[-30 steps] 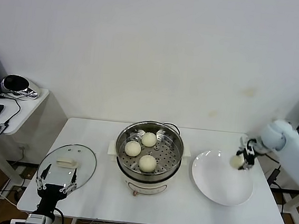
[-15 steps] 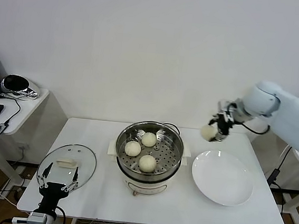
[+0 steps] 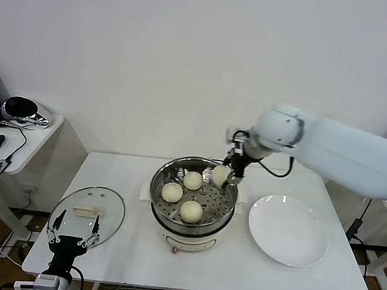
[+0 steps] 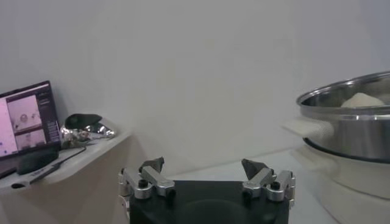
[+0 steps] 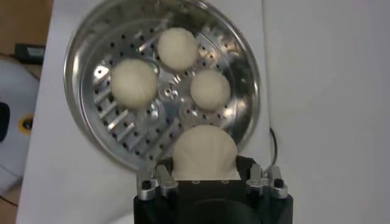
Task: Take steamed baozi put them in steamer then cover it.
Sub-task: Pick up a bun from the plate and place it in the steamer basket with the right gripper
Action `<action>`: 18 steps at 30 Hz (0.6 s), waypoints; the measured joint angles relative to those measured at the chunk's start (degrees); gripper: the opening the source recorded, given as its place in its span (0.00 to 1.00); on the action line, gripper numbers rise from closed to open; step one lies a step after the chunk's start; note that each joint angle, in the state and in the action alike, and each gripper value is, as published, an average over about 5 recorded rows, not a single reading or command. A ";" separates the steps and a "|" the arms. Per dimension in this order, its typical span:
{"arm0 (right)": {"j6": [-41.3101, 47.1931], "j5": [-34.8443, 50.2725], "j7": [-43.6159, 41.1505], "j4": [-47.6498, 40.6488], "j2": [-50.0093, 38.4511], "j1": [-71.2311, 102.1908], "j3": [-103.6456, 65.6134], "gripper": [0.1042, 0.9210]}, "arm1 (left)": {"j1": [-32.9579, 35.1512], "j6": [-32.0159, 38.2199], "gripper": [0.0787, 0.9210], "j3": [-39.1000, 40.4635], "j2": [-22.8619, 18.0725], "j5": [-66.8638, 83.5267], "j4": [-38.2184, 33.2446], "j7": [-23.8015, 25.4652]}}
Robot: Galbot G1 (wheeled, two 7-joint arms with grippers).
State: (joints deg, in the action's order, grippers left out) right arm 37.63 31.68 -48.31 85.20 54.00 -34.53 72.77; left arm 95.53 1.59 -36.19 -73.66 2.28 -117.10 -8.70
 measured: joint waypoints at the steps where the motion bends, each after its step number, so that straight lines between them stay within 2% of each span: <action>1: 0.34 0.21 0.33 -0.35 0.79 0.37 0.21 0.65 | 0.04 0.05 0.88 0.00 -0.07 0.00 0.04 0.00; 18: 3.16 -2.59 2.62 -5.77 5.73 6.88 0.63 0.66 | 0.34 0.16 0.88 -0.05 0.04 0.40 -0.59 -0.03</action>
State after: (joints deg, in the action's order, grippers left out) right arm 40.79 29.09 -45.69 79.42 59.74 -27.64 73.40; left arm 95.87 1.74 -36.24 -73.62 2.67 -117.69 -8.73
